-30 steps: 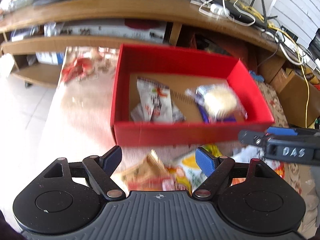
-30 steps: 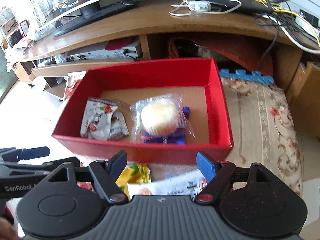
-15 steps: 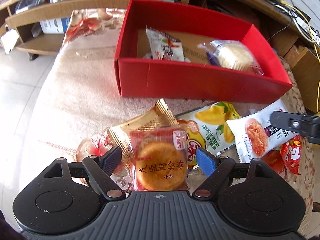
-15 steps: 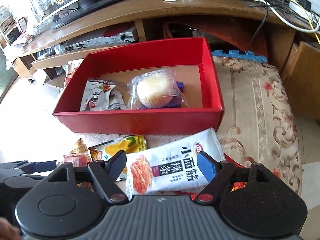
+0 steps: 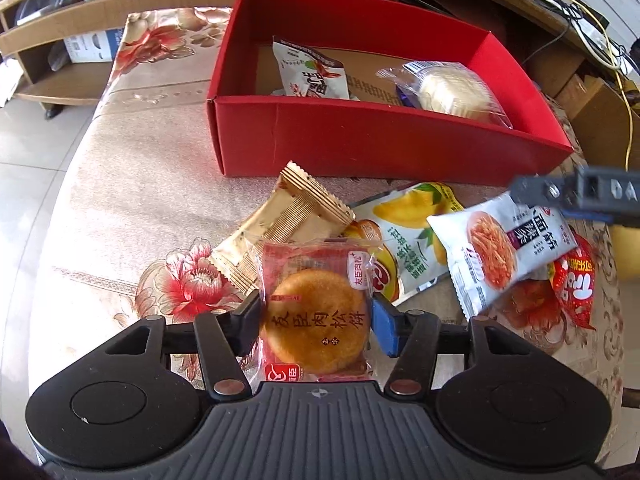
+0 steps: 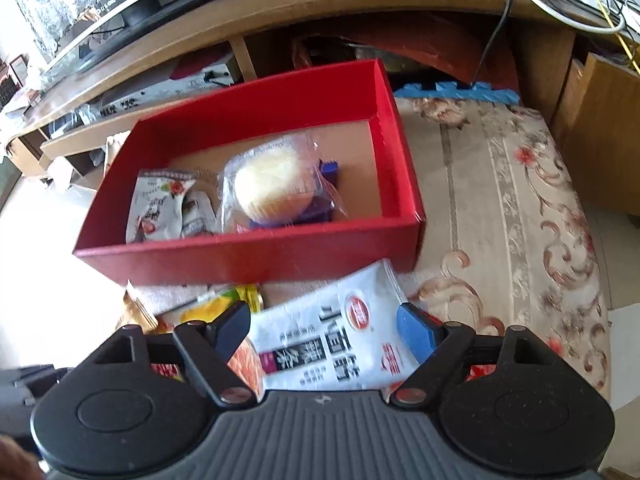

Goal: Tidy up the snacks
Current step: 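Grasp the round pastry packet with the left gripper while the right gripper grasps the white spicy-strip bag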

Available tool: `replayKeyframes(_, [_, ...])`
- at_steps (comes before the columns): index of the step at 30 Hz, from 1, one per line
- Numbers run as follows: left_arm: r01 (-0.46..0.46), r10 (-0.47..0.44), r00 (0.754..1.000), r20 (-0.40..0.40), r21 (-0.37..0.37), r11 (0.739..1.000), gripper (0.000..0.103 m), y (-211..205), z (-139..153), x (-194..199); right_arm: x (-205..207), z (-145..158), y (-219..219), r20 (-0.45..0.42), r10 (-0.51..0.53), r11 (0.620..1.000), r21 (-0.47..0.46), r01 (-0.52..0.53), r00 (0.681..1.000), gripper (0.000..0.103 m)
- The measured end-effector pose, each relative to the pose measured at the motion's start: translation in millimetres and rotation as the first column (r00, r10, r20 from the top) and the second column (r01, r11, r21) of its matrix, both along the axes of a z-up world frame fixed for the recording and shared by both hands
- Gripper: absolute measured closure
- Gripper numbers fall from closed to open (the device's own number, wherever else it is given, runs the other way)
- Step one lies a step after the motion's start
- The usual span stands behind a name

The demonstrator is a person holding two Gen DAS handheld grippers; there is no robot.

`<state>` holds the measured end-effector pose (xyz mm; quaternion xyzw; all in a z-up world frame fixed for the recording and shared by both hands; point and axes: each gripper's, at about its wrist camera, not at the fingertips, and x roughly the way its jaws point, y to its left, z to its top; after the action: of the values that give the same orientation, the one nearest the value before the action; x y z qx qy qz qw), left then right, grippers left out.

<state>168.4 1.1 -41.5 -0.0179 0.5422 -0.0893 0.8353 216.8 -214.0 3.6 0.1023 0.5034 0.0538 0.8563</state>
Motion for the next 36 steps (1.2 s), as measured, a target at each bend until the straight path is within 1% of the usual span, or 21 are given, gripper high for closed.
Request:
replayKeyframes(2, [0.007,-0.007,1.0,0.0,0.0,1.0,0.04,0,0,-1,5,-1,7,0.003,0.011,1.0,-0.015,-0.011,1.0,0.024])
replayKeyframes(6, [0.016,-0.016,1.0,0.0,-0.002,1.0,0.04,0,0,-1,13,-7,27,0.002,0.039,0.993,-0.109,-0.038,0.999,0.024])
replayKeyframes(10, [0.019,-0.019,1.0,-0.003,-0.012,1.0,0.04,2,0,-1,14,-13,39,-0.029,0.083,0.98,-0.178,-0.087,0.996,0.024])
replayKeyframes(13, [0.021,-0.021,1.0,-0.006,-0.023,1.0,0.039,4,0,0,3,-10,41,-0.043,0.132,0.966,-0.22,-0.138,0.99,0.023])
replayKeyframes(14, [0.021,-0.021,1.0,-0.008,-0.026,0.999,0.039,4,0,1,-4,-11,41,-0.052,0.156,0.959,-0.23,-0.164,0.986,0.021])
replayKeyframes(15, [0.022,-0.022,1.0,-0.01,-0.027,0.999,0.039,4,0,1,-11,-12,41,-0.058,0.175,0.954,-0.238,-0.184,0.983,0.019])
replayKeyframes(18, [0.028,-0.028,1.0,-0.012,-0.025,0.999,0.038,4,0,-1,-29,-10,37,-0.08,0.202,0.944,-0.251,-0.216,0.976,0.018])
replayKeyframes(21, [0.033,-0.034,0.999,-0.013,-0.024,0.999,0.038,4,0,-4,-48,-9,21,-0.104,0.164,0.954,-0.235,-0.184,0.981,0.018])
replayKeyframes(23, [0.035,-0.035,0.999,-0.013,-0.024,0.999,0.037,4,1,-6,-59,-8,8,-0.111,0.107,0.971,-0.201,-0.127,0.988,0.018])
replayKeyframes(24, [0.033,-0.033,0.999,-0.013,-0.025,0.999,0.036,4,1,-6,-64,-7,1,-0.11,0.07,0.982,-0.166,-0.088,0.991,0.018])
replayKeyframes(26, [0.03,-0.03,0.999,-0.015,-0.028,0.999,0.036,4,1,-7,-73,-5,-11,-0.12,-0.006,0.998,-0.059,-0.001,0.993,0.018])
replayKeyframes(27, [0.028,-0.029,0.999,-0.017,-0.03,0.999,0.035,4,1,-7,-76,-4,-15,-0.128,-0.028,1.0,-0.002,0.028,0.991,0.018])
replayKeyframes(29, [0.023,-0.024,1.0,-0.019,-0.035,0.999,0.034,4,2,-7,-79,-2,-14,-0.132,-0.036,0.996,0.08,0.047,0.991,0.018])
replayKeyframes(32, [0.018,-0.019,1.0,-0.021,-0.039,0.999,0.034,5,2,-7,-74,-6,-6,-0.146,-0.052,0.989,0.132,0.072,0.988,0.018])
replayKeyframes(36, [0.008,-0.01,1.0,-0.025,-0.049,0.999,0.032,6,2,-7,-57,-18,0,-0.181,-0.139,0.969,0.179,0.171,0.974,0.018])
